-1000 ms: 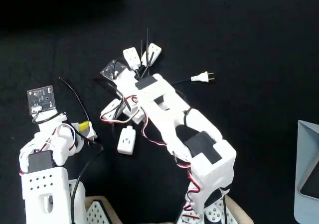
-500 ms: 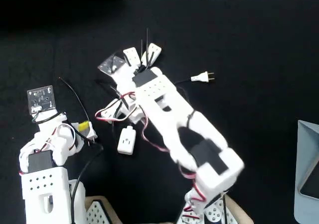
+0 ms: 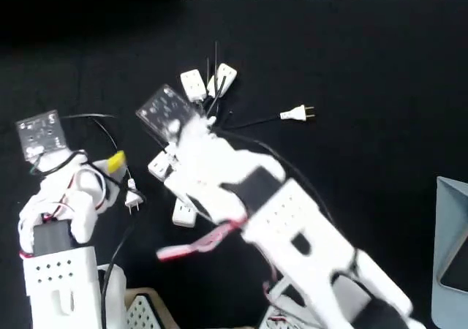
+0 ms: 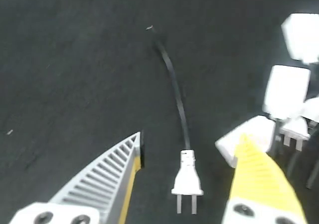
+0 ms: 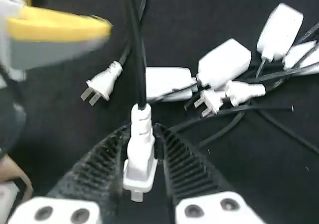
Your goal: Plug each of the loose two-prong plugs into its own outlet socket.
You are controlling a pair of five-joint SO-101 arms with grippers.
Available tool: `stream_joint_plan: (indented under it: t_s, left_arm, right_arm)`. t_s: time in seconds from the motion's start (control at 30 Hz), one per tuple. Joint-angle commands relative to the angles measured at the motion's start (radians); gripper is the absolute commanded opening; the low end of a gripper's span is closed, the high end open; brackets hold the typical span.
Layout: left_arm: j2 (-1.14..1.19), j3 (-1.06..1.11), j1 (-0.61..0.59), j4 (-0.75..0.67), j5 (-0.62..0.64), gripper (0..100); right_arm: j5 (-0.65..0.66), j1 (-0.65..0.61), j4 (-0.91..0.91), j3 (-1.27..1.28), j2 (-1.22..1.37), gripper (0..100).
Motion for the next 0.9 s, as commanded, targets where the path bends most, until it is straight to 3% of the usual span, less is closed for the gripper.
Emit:
stream_joint_plan:
  t_s: [0.0,0.2,0.37,0.6,0.87]
  left_arm:
    - [-0.011,-0.099,0.124,-0.017,0.014,30]
    - [-0.011,-0.16,0.228,-0.008,0.014,30]
    - [-0.011,-0.26,0.323,0.098,0.009,30]
    - [-0.018,-0.305,0.361,0.147,0.006,30]
    - [-0.244,-0.259,0.418,0.178,-0.014,30]
  right_arm:
    - [-0.006,-0.057,-0.152,0.142,-0.2,1.1]
    - [-0.006,-0.086,-0.224,0.265,-0.291,1.1]
    - [-0.006,-0.081,-0.218,0.275,-0.271,1.1]
    - [-0.008,-0.055,-0.221,0.275,-0.249,1.1]
    - [-0.057,-0.006,-0.235,0.274,-0.189,1.1]
